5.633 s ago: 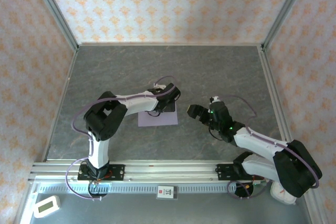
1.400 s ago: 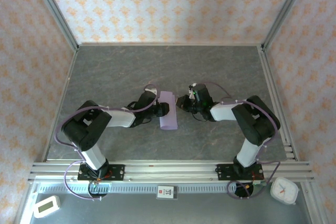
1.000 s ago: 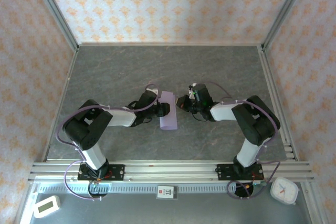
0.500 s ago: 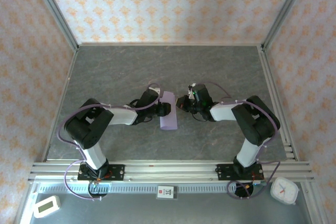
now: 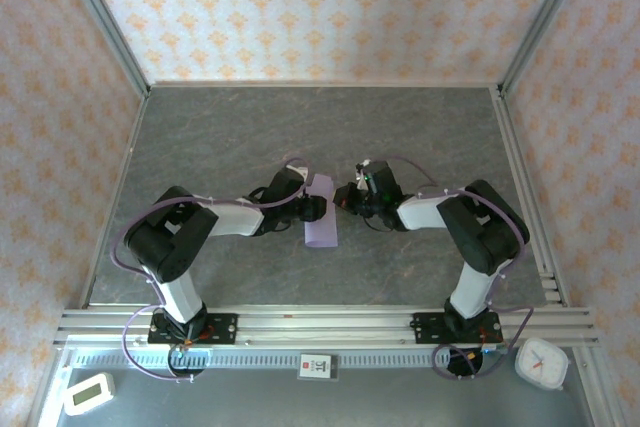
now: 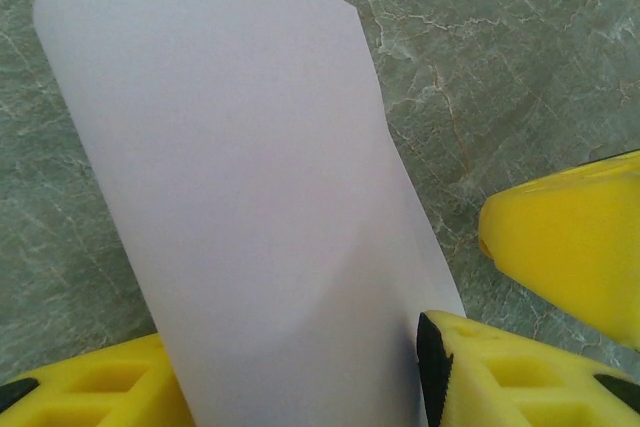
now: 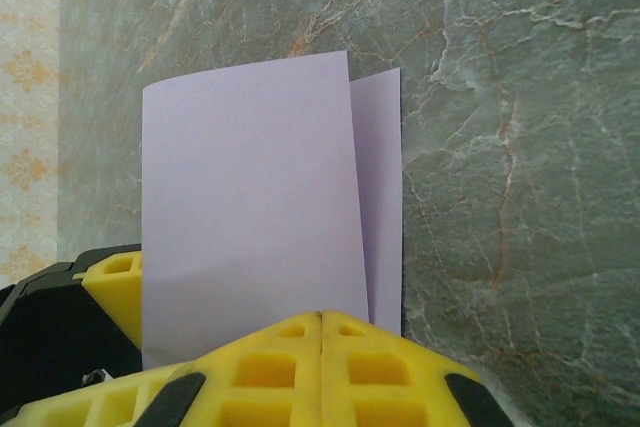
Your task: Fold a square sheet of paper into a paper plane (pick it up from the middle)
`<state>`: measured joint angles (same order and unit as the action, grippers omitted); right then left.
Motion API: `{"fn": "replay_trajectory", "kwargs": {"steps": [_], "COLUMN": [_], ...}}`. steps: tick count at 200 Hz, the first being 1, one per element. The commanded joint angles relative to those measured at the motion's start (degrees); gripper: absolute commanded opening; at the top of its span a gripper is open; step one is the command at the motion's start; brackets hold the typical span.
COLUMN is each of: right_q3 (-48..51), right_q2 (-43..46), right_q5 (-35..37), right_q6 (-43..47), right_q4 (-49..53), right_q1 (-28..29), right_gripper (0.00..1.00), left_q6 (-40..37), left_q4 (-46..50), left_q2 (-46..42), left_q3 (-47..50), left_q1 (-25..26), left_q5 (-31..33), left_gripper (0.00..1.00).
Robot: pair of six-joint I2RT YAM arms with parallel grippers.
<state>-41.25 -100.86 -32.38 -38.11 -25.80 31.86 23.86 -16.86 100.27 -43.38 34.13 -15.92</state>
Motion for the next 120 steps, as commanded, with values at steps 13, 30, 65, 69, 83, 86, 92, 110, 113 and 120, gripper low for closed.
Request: {"fn": "replay_trajectory", "kwargs": {"steps": [13, 30, 65, 69, 83, 86, 92, 110, 113, 120], "right_q3": [-0.5, 0.4, 0.7, 0.7, 0.7, 0.7, 0.8, 1.3, 1.3, 1.4], "right_q2": [0.3, 1.2, 1.7, 1.6, 1.2, 1.1, 1.0, 0.6, 0.5, 0.2], "right_q5": [3.2, 4.9, 5.6, 5.4, 4.0, 3.7, 3.3, 1.6, 1.2, 0.3], "right_q6": [-1.1, -2.2, -2.8, -2.8, -2.7, -2.7, -2.7, -3.1, -3.2, -3.5], "right_q4": [-0.9, -1.6, -1.8, -1.9, -2.4, -2.5, -2.6, -4.0, -4.2, -4.8], "right_q1": [0.4, 0.3, 0.3, 0.3, 0.3, 0.3, 0.4, 0.3, 0.3, 0.3], "right_gripper": [0.02, 0.01, 0.01, 0.01, 0.01, 0.01, 0.01, 0.01, 0.0, 0.0], "left_q6": [-1.9, -1.9, -1.8, -1.8, -1.7, -1.7, -1.7, -1.7, -1.7, -1.6], "left_q4": [0.9, 1.0, 1.3, 1.3, 1.3, 1.3, 1.4, 1.4, 1.3, 1.4], "left_q2": [4.3, 4.7, 5.4, 5.4, 5.4, 5.4, 5.4, 5.1, 5.2, 5.0], "left_q3": [-1.5, -1.8, -2.8, -2.8, -2.8, -2.8, -2.7, -2.5, -2.5, -2.5], "left_q1": [1.0, 1.2, 1.5, 1.5, 1.6, 1.6, 1.6, 1.6, 1.6, 1.6], "left_q5": [-1.7, -1.9, -1.8, -1.9, -2.1, -2.0, -2.0, -1.8, -1.7, -1.7], "left_gripper": [0.56, 0.56, 0.56, 0.56, 0.57, 0.57, 0.58, 0.58, 0.58, 0.58]}}
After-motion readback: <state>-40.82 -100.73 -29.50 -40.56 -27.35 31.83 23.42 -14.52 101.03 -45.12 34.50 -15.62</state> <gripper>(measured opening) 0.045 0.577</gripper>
